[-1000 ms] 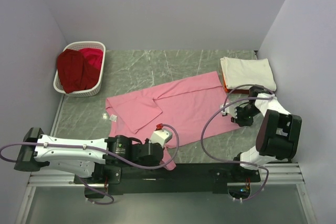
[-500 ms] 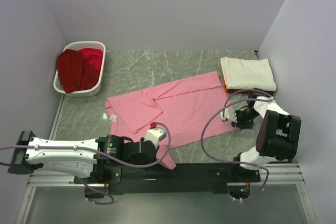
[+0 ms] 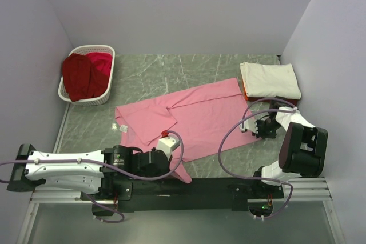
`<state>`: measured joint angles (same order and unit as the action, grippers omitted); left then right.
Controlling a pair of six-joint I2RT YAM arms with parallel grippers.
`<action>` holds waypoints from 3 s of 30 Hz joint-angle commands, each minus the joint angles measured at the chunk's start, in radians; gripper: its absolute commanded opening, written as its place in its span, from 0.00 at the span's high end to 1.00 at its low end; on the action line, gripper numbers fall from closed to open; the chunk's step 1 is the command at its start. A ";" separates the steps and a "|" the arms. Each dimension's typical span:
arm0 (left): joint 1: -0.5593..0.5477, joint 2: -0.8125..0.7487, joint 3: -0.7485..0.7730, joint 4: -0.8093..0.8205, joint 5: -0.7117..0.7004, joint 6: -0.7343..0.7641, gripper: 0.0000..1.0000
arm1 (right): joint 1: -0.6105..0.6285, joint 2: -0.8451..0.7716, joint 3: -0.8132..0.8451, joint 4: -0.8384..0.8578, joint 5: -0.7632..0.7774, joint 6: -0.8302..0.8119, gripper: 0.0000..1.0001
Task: Fold and stack the t-shirts
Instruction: Fold the tshirt
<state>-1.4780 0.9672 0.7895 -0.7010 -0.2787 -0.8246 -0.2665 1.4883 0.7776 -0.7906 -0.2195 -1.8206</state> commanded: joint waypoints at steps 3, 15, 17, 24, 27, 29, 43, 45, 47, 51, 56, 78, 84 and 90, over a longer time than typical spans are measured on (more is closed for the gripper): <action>0.022 -0.010 0.027 0.017 -0.023 0.018 0.99 | 0.003 0.006 -0.015 0.031 -0.033 0.014 1.00; 0.160 -0.038 0.100 0.035 -0.126 0.104 1.00 | 0.056 -0.020 0.132 -0.061 -0.162 0.208 1.00; 0.179 -0.061 0.111 0.028 -0.148 0.111 0.99 | 0.081 -0.014 0.143 -0.050 -0.176 0.242 1.00; 0.261 -0.125 0.154 0.017 -0.232 0.153 0.99 | 0.099 0.038 0.242 -0.010 -0.216 0.458 1.00; 0.288 -0.146 0.169 0.014 -0.261 0.174 1.00 | 0.099 0.061 0.291 0.002 -0.219 0.532 1.00; 0.303 -0.148 0.178 0.012 -0.274 0.188 0.99 | 0.099 0.075 0.316 0.014 -0.221 0.561 1.00; 0.487 -0.068 0.263 0.083 -0.309 0.403 0.99 | 0.108 0.153 0.410 0.094 -0.256 0.787 1.00; 0.519 -0.061 0.269 0.092 -0.301 0.426 0.99 | 0.112 0.158 0.419 0.102 -0.254 0.810 1.00; 0.553 -0.051 0.271 0.101 -0.292 0.438 1.00 | 0.116 0.165 0.431 0.109 -0.251 0.836 1.00; 0.613 -0.048 0.260 0.118 -0.261 0.453 0.99 | 0.121 0.188 0.468 0.117 -0.244 0.865 1.00; 0.683 -0.025 0.251 0.156 -0.223 0.484 1.00 | 0.139 0.227 0.489 0.129 -0.216 0.902 1.00; 0.829 0.065 0.243 0.187 -0.137 0.548 1.00 | 0.164 0.323 0.552 0.162 -0.139 1.020 1.00; 0.860 0.084 0.231 0.204 -0.114 0.551 0.99 | 0.182 0.339 0.555 0.177 -0.123 1.040 1.00; 0.884 0.116 0.237 0.230 -0.079 0.561 0.99 | 0.193 0.354 0.565 0.205 -0.087 1.081 0.86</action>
<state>-0.6041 1.0660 1.0157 -0.5266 -0.3885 -0.2832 -0.0841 1.8420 1.2961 -0.6319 -0.3351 -0.7757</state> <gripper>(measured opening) 0.050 0.113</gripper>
